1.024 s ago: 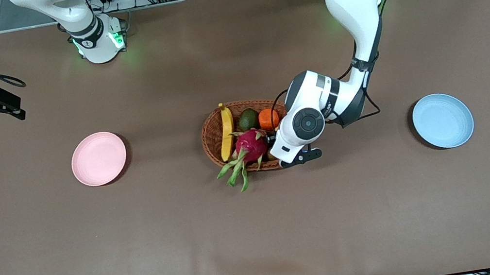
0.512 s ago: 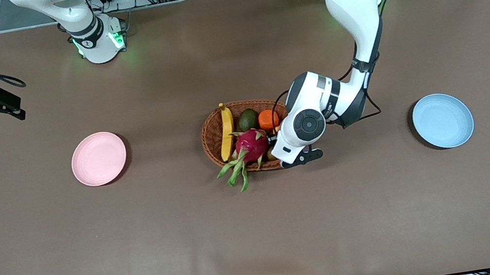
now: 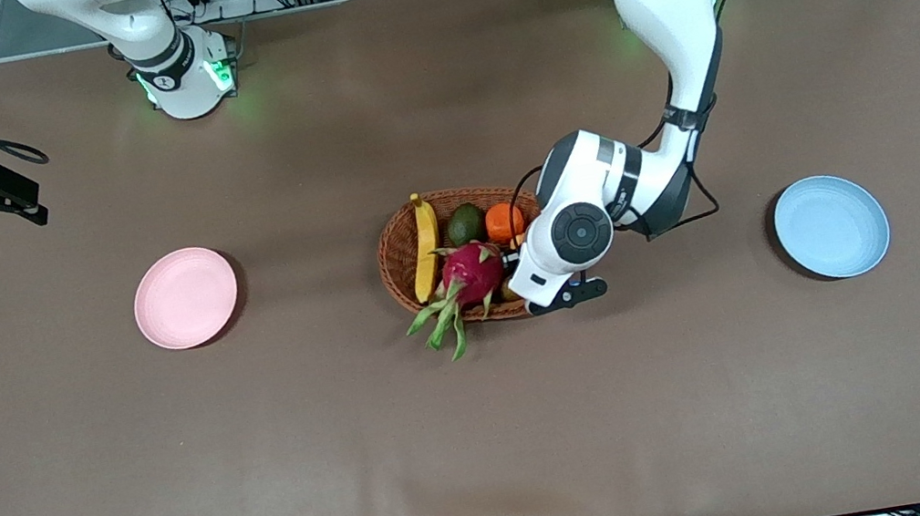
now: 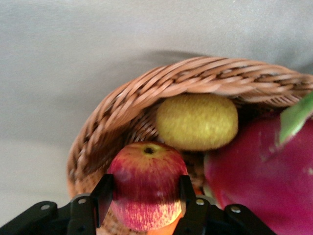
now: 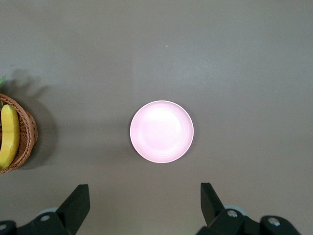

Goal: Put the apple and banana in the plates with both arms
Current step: 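Lift the apple and carry it over the light blue plate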

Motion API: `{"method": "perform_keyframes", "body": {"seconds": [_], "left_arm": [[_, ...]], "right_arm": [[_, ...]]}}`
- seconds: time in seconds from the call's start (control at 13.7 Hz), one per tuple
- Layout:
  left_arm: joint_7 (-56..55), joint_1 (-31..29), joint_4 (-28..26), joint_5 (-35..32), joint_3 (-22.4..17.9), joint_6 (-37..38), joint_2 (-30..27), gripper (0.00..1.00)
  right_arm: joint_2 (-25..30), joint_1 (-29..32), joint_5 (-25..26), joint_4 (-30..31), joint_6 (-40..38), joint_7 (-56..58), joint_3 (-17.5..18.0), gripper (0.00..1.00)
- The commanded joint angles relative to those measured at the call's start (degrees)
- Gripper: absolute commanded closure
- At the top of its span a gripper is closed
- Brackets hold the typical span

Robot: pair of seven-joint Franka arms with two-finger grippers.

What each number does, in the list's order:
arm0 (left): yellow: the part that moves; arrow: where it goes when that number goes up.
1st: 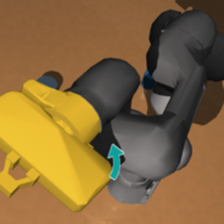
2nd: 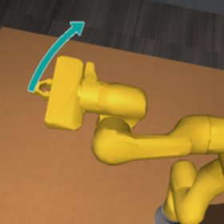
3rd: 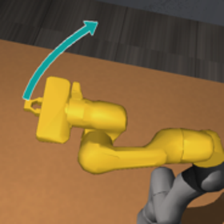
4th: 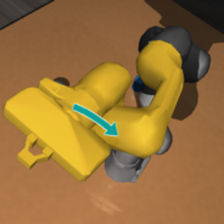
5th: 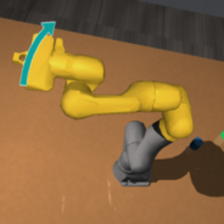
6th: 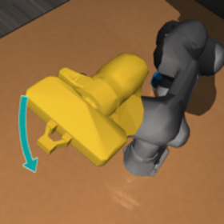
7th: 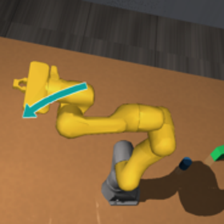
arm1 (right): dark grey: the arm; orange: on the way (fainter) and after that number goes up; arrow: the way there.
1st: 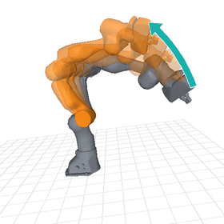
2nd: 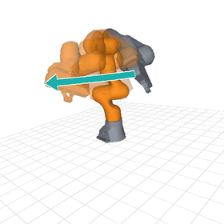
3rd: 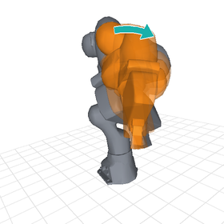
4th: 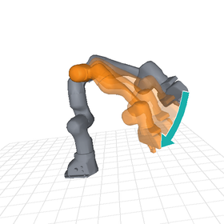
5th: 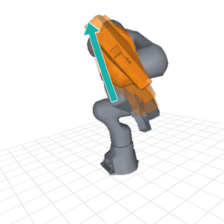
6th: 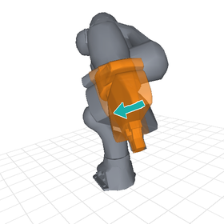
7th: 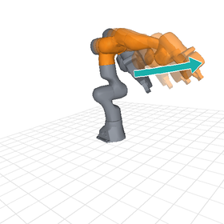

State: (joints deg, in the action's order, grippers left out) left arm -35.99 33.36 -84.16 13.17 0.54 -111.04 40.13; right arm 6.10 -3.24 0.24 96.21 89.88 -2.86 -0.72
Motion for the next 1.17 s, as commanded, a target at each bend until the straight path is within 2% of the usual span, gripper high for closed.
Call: {"method": "perform_keyframes", "body": {"seconds": [0.0, 0.15, 0.44, 0.8, 1.1], "left_arm": [[-0.1, -1.1, 2.6, 0.5, -0.5, 6.2, -2.3, 0.78], [0.0, -1.5, 3.6, 0.5, -0.5, 8.1, -3.5, 0.88], [5.4, -5.9, 3.5, -0.4, -0.8, 10.9, -7.2, 0.89], [12.7, -10.7, 2.3, -10.3, -0.6, 18.0, -10.5, 0.88], [27.3, -18.2, 0.2, -12.9, -0.6, 18.0, -12.1, 0.88]], "right_arm": [[0.0, 0.3, 0.6, -0.7, -0.1, 0.3, 0.2, 0.0], [0.0, 0.3, 0.6, -0.7, -0.1, 0.3, 0.2, 0.0], [0.0, 0.3, 0.5, -0.7, -0.1, 0.3, 0.2, 0.0], [0.0, -0.7, 0.5, -0.5, -0.6, 0.2, 0.5, 0.0], [0.0, -1.9, -0.3, -0.5, -0.8, -0.3, 0.5, 0.0]]}}
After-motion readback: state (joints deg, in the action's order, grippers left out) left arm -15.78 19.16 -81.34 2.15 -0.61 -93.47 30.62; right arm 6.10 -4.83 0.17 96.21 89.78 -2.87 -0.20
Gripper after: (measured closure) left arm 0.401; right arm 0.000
